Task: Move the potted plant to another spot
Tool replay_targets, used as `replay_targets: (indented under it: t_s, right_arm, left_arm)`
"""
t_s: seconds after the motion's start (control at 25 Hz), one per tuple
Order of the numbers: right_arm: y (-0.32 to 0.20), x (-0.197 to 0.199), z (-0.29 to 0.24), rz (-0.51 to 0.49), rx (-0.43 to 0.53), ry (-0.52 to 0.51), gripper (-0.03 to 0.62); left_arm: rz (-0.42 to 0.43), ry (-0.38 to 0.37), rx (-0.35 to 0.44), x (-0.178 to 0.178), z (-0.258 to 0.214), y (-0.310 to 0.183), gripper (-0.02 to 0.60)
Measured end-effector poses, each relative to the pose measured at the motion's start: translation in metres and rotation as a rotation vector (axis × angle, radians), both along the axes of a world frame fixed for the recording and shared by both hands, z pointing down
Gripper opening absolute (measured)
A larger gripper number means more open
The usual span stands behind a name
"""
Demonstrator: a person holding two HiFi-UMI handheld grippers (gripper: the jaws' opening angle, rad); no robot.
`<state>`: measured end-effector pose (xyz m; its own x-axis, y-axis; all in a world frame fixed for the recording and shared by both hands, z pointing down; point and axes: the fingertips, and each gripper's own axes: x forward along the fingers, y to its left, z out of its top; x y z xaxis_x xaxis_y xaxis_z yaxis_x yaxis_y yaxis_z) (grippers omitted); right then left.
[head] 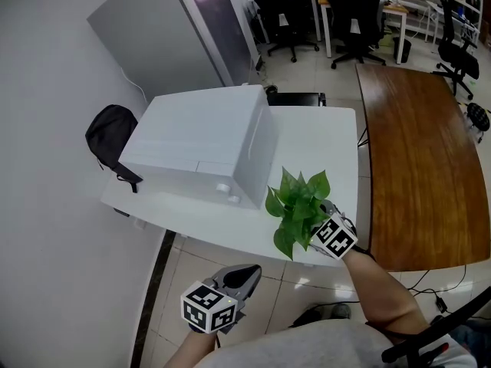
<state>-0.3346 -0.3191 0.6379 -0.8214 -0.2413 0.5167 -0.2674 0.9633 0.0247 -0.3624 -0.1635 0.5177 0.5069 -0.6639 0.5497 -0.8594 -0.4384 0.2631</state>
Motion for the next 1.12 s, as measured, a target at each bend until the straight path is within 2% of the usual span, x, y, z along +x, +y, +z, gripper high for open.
replay_targets:
  t_s: [0.48,0.68,0.96,1.12]
  right_arm:
    - [-0.005,0.012,-0.001,0.035,0.005,-0.022,0.471]
    - [-0.010,0.029,-0.010,0.063,0.020,-0.026,0.470]
    - [-0.025,0.079,-0.032,0.147,0.032,-0.038,0.471]
    - [-0.034,0.127,-0.042,0.212,0.057,-0.030,0.471]
  left_arm:
    - [0.030,-0.011,0.012,0.010,0.000,-0.009,-0.005]
    - [0.059,-0.012,0.015,0.026,-0.002,-0.014,-0.005]
    - [0.137,-0.003,0.036,0.065,-0.012,-0.031,-0.005]
    - [0.203,0.007,0.056,0.098,-0.017,-0.046,-0.005]
